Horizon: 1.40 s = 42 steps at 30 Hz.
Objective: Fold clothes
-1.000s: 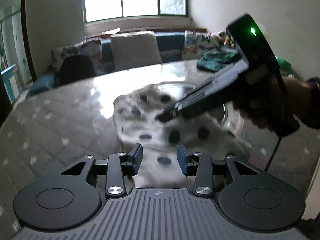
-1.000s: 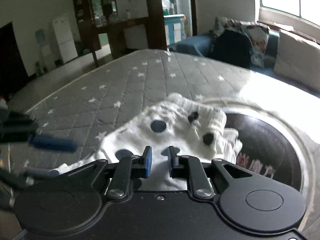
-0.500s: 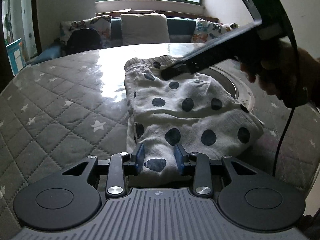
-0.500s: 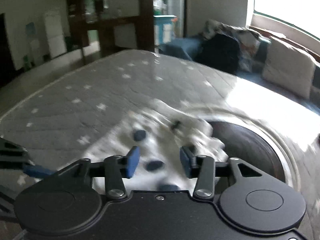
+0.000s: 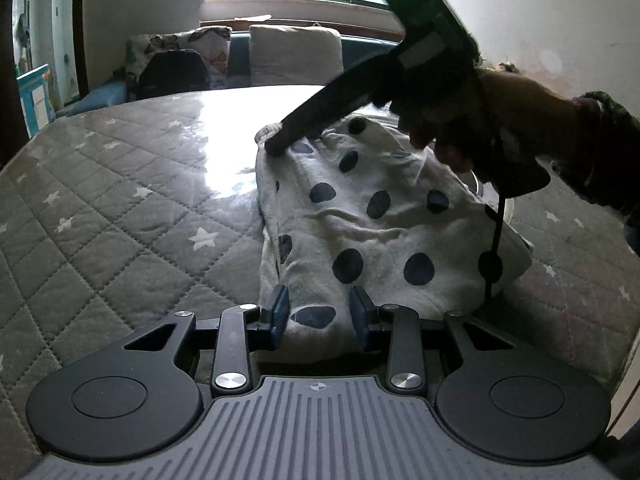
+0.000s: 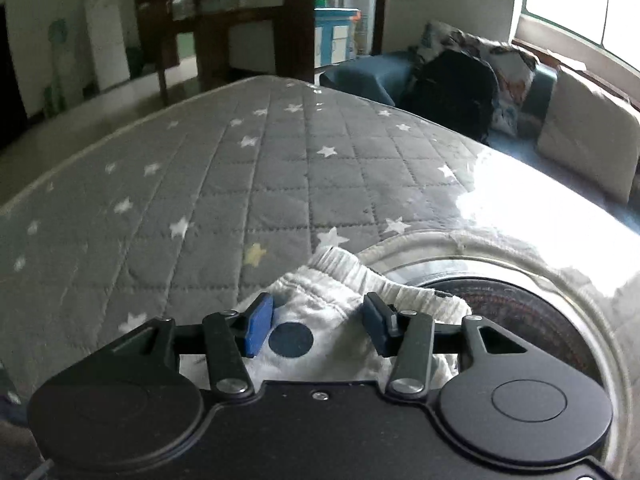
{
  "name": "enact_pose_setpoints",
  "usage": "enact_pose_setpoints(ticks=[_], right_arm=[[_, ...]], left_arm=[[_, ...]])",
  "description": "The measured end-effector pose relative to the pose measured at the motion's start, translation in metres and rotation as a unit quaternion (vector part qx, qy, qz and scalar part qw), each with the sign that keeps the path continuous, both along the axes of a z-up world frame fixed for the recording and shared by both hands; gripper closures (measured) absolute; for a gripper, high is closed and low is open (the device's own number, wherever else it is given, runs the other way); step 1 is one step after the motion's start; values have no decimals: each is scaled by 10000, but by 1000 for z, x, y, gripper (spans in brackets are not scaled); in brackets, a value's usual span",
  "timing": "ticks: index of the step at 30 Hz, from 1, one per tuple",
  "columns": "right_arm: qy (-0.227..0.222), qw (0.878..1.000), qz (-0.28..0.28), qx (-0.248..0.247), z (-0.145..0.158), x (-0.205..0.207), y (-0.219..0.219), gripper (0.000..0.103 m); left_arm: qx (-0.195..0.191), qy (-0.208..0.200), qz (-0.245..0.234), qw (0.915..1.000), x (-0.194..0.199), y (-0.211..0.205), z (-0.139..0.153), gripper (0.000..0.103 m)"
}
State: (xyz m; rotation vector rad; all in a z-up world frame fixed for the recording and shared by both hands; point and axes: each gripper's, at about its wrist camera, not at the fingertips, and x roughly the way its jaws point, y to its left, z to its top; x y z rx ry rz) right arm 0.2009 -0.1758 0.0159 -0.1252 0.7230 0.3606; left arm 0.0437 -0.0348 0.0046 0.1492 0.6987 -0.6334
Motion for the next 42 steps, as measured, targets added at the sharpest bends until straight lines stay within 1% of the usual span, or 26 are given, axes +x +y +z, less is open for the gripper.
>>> enact_pose_setpoints(ticks=[2, 3, 6, 11, 12, 15, 17, 20, 22, 25, 27, 29, 32, 34, 36, 39, 42], right_arm=[[-112, 9999, -12, -31, 6, -5, -5, 51], [-189, 9998, 13, -12, 15, -14, -9, 50], [-226, 9995, 217, 66, 23, -40, -16, 47], [-236, 9981, 570, 54, 20, -77, -14, 41], [-207, 9971, 733, 77, 14, -91, -10, 41], [-211, 9959, 874, 50, 9, -100, -4, 40], [-262, 9965, 772, -210, -2, -102, -3, 40], [-154, 9983, 526, -191, -6, -93, -13, 40], [-104, 9999, 12, -97, -8, -81, -35, 40], [-57, 9994, -233, 252, -3, -78, -52, 40], [-155, 9986, -347, 363, 4, -83, -57, 40], [-263, 9974, -369, 560, 10, -95, -58, 40], [-341, 9966, -235, 711, 12, -112, -49, 40], [-323, 9969, -112, 715, 10, -120, -44, 40], [-269, 9974, 25, 662, 3, -131, -39, 40], [-146, 9984, -97, 532, -10, -133, -41, 40], [-77, 9981, -249, 563, -15, -136, -48, 40]], left_arm=[[34, -6, -3, 10000, -1, -1, 1, 68], [51, -13, -2, 10000, -2, -1, 1, 68], [64, -5, 15, 10000, -3, -1, 1, 68], [104, -18, 38, 9999, -1, -2, 0, 68], [116, -22, 40, 9999, 0, -2, 0, 68], [120, 5, 65, 9999, 0, -3, 1, 67], [135, 16, 65, 9999, 0, -3, 1, 67], [137, 21, 71, 9999, 1, -4, 1, 67], [131, 35, 89, 9999, 1, -4, 1, 67], [165, 69, 118, 9998, 2, -6, 2, 67], [216, 101, 149, 9996, 3, -7, 3, 65], [234, 149, 189, 9994, 4, -9, 5, 63], [287, 177, 243, 9991, 2, -13, 7, 58], [352, 198, 279, 9988, 0, -16, 9, 54], [409, 192, 307, 9985, -2, -18, 9, 52], [489, 168, 342, 9981, -6, -21, 11, 49], [517, 141, 359, 9979, -9, -22, 13, 47]])
